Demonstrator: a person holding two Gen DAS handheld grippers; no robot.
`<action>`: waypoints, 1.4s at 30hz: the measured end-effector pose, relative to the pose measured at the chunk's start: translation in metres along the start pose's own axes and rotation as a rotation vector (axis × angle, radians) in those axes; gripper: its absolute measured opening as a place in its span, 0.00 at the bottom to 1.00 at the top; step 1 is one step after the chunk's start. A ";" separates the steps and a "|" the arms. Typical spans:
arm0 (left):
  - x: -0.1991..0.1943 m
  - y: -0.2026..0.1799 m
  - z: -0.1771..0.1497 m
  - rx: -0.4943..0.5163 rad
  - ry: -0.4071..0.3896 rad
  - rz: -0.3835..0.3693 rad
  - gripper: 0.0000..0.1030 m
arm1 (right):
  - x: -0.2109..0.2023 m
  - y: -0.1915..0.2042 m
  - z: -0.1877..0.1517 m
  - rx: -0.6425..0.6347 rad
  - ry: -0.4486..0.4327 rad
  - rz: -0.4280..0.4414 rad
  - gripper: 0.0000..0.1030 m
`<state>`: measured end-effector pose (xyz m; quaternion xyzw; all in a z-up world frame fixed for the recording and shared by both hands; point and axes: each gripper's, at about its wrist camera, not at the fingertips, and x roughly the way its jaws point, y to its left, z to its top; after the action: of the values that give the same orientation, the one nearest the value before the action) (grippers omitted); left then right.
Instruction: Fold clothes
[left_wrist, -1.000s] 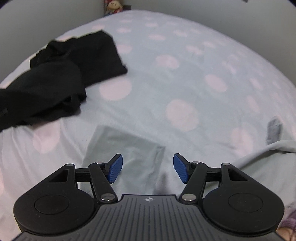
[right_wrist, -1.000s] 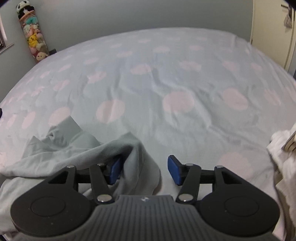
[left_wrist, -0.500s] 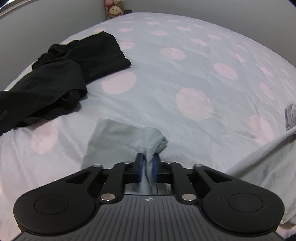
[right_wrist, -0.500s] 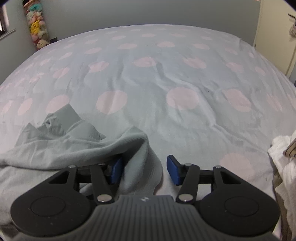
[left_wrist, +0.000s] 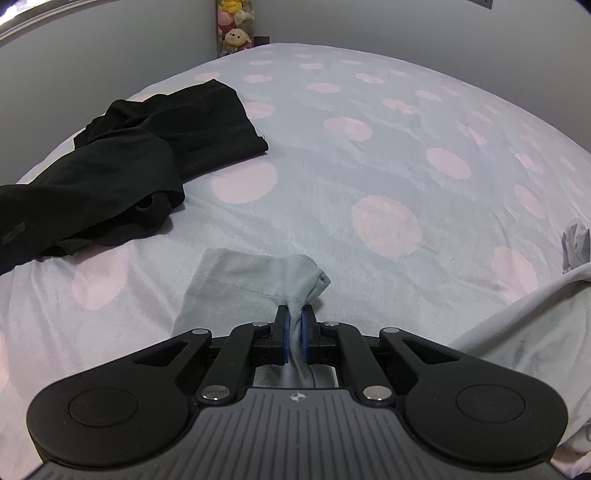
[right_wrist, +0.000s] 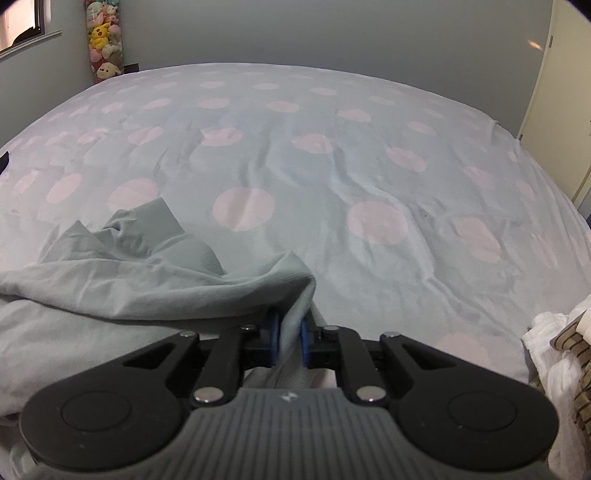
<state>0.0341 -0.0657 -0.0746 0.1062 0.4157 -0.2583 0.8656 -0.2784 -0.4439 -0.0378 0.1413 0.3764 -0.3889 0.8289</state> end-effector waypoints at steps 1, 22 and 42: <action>-0.002 0.001 0.001 -0.003 -0.013 -0.001 0.04 | -0.001 -0.001 0.001 0.005 -0.004 0.000 0.07; -0.044 0.057 0.029 -0.193 -0.291 0.256 0.03 | -0.067 -0.057 0.060 0.162 -0.248 -0.382 0.04; -0.036 0.055 0.022 -0.138 -0.231 0.437 0.31 | -0.060 -0.091 0.033 0.079 -0.055 -0.321 0.32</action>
<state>0.0589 -0.0148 -0.0345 0.1041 0.2979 -0.0466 0.9478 -0.3548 -0.4883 0.0339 0.1014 0.3558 -0.5346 0.7598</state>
